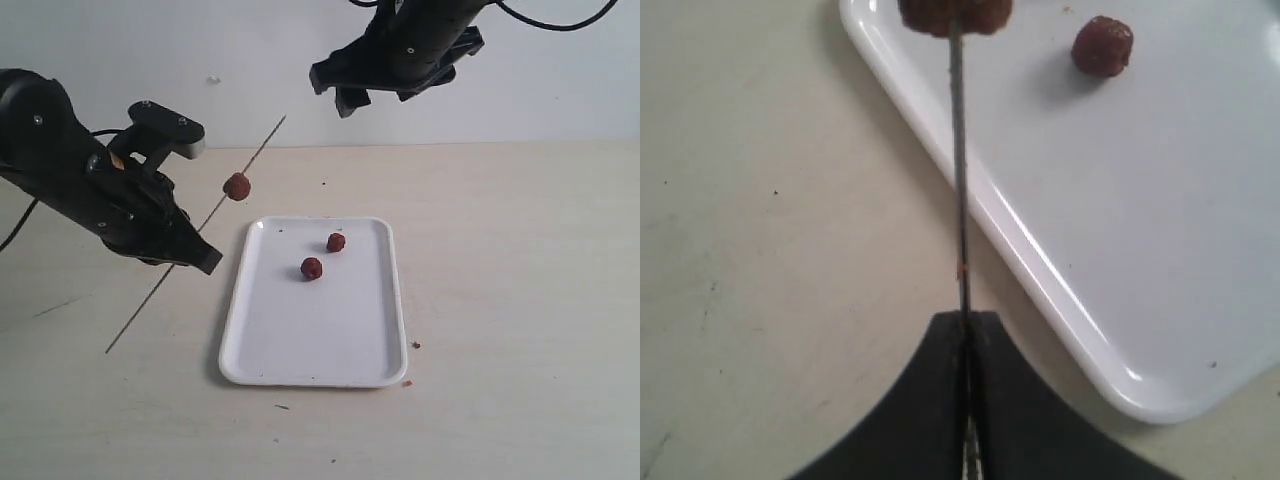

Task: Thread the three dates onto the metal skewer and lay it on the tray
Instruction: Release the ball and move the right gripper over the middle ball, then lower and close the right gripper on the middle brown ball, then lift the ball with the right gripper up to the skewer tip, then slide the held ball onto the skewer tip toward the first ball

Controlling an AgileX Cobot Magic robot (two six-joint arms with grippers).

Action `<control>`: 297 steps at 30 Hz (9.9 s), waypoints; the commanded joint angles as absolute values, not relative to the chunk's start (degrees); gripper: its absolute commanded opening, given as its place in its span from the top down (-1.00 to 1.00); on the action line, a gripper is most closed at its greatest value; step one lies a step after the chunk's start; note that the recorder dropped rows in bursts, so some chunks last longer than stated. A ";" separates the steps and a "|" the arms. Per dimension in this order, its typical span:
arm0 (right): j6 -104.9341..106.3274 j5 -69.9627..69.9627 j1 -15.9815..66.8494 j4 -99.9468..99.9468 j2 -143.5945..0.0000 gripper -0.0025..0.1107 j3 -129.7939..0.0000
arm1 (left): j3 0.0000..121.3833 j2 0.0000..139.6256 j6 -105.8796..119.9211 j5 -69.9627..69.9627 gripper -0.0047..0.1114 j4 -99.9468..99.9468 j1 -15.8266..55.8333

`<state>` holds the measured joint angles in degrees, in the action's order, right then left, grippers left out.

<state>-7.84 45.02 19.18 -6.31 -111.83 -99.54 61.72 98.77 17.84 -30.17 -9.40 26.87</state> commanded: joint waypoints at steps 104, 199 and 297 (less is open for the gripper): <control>-0.61 66.29 25.24 3.03 -144.74 0.30 -123.96 | 62.04 95.68 11.78 -38.75 0.92 -6.63 14.60; 5.12 53.92 14.54 40.62 -136.02 0.52 -129.25 | 61.36 98.56 34.26 -41.62 0.92 -29.10 19.83; 19.54 60.58 14.65 46.46 -136.02 0.53 -129.25 | 63.40 98.67 32.38 -32.74 0.92 -33.37 19.96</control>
<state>18.54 57.67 14.64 45.47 -136.41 -128.83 62.28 98.75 32.85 -35.11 -32.44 19.64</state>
